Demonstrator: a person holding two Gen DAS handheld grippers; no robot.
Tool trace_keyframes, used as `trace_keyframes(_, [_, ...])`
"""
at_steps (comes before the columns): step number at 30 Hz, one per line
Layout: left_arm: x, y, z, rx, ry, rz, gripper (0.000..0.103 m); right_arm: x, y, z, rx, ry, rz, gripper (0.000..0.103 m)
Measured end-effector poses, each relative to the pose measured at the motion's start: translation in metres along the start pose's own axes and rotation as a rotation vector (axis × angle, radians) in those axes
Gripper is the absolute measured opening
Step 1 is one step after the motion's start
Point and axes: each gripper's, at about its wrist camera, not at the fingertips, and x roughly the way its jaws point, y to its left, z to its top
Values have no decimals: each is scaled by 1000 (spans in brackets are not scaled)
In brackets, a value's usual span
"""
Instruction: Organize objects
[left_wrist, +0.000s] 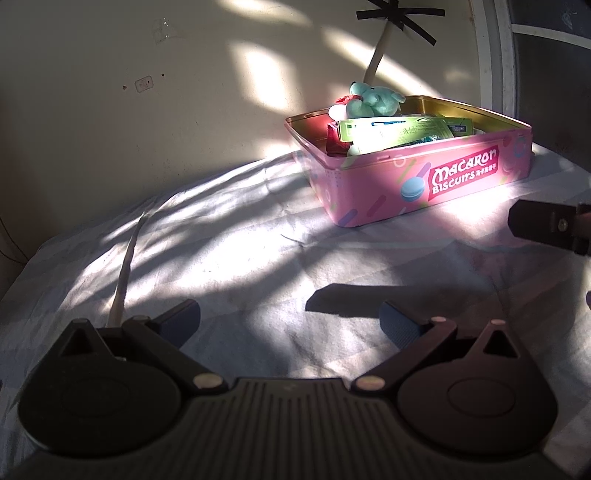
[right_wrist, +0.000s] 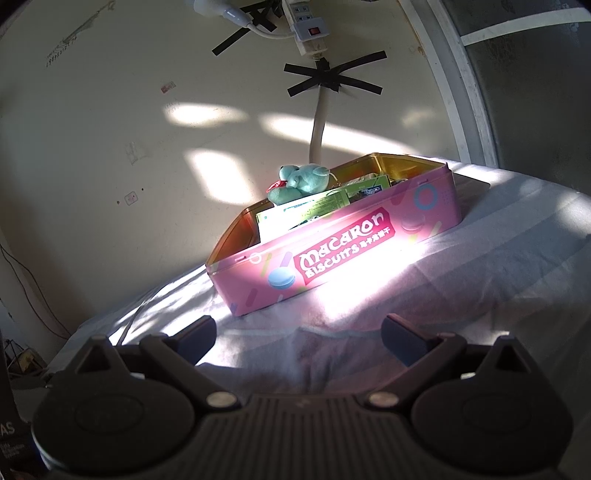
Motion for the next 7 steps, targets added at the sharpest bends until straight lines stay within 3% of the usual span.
trace_keyframes(7, [2,0,-1,-8,12,-41,103,1,0,0,-15,-3,-3,100])
